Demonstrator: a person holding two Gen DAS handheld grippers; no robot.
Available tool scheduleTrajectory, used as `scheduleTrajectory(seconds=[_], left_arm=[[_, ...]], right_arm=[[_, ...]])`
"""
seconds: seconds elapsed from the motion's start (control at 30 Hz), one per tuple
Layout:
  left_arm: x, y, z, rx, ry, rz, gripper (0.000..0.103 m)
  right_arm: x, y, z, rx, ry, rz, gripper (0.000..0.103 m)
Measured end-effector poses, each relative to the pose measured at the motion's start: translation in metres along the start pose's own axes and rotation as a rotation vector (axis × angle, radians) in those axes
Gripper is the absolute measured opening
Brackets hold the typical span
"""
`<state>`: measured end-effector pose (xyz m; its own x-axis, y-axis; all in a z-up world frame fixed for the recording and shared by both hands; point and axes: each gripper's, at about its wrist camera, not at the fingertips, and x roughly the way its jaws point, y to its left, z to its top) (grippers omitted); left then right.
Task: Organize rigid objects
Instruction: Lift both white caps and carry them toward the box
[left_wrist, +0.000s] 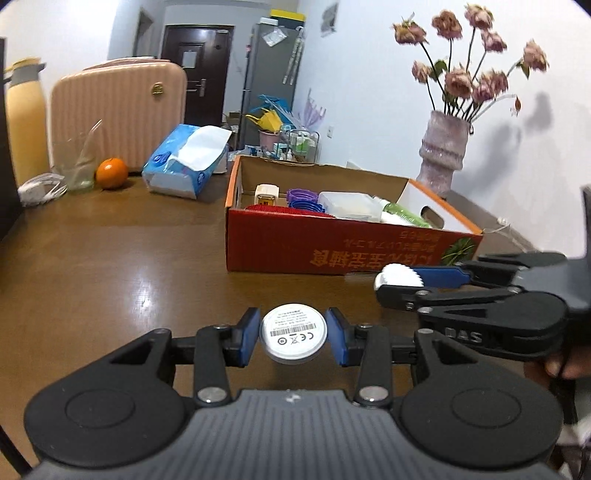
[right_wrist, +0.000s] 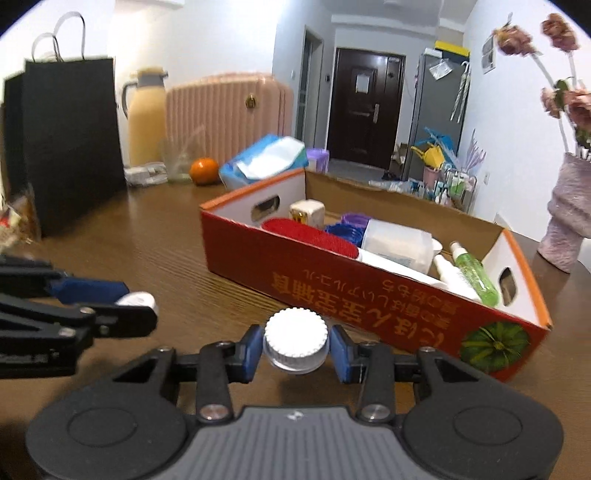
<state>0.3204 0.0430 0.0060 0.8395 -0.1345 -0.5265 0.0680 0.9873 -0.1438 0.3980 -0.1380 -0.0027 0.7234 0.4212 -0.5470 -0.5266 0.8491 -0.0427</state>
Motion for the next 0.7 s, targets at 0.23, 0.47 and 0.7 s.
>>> scheduleTrajectory(seconds=[0.23,0.47,0.7], left_arm=[[-0.039,-0.011,-0.008,-0.016,-0.031,0.002,0.04],[-0.074,-0.025,-0.014,-0.007,-0.082,0.0,0.04],[-0.082,-0.022,-0.028,-0.045,-0.088,-0.008,0.04]], right_arm=[[-0.068,0.019,-0.024,-0.007,-0.064,-0.022,0.039],[-0.115,0.027,-0.04,0.03,-0.113,-0.011,0.039],[-0.132,0.026,-0.048,0.056,-0.135,-0.025,0.039]])
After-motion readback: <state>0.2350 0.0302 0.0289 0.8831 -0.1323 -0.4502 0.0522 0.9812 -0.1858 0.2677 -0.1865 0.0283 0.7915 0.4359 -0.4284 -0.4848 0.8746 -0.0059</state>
